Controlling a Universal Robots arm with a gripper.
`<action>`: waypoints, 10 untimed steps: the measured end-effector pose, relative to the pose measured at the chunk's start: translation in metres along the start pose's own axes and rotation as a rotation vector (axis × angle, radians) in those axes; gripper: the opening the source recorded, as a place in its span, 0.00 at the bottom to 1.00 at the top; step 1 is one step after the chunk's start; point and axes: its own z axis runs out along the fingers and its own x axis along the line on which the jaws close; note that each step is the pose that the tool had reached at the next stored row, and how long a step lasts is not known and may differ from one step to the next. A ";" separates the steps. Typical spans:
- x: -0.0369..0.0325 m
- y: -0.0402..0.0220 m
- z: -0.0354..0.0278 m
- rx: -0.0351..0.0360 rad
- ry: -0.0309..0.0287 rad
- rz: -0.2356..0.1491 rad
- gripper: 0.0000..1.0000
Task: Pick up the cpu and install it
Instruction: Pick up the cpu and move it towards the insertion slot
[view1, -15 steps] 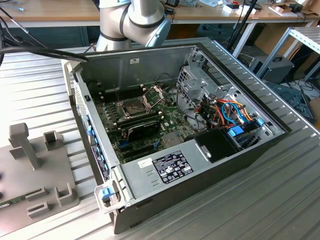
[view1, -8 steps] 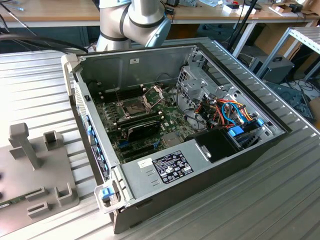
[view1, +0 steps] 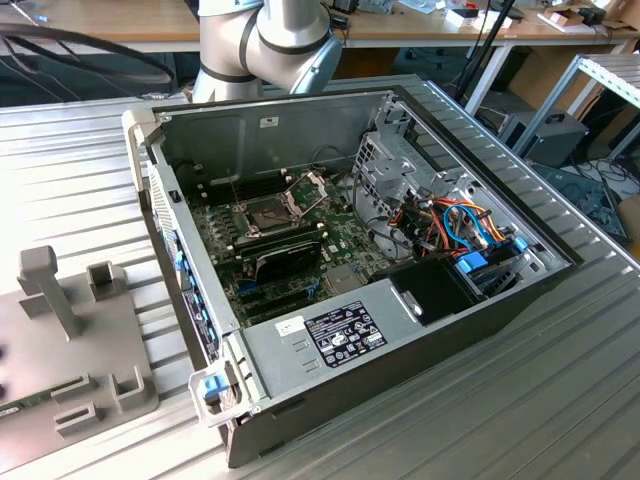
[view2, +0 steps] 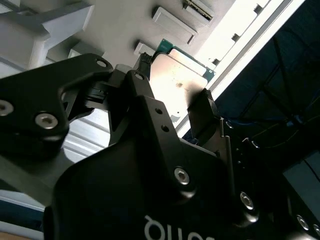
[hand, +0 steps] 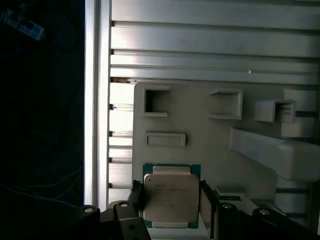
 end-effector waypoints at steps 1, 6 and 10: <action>0.0000 -0.0001 -0.0024 0.0000 0.0000 0.000 0.55; 0.0000 -0.0003 -0.0073 -0.0001 -0.0003 0.000 0.55; 0.0000 -0.0003 -0.0079 0.0000 0.0000 0.000 0.55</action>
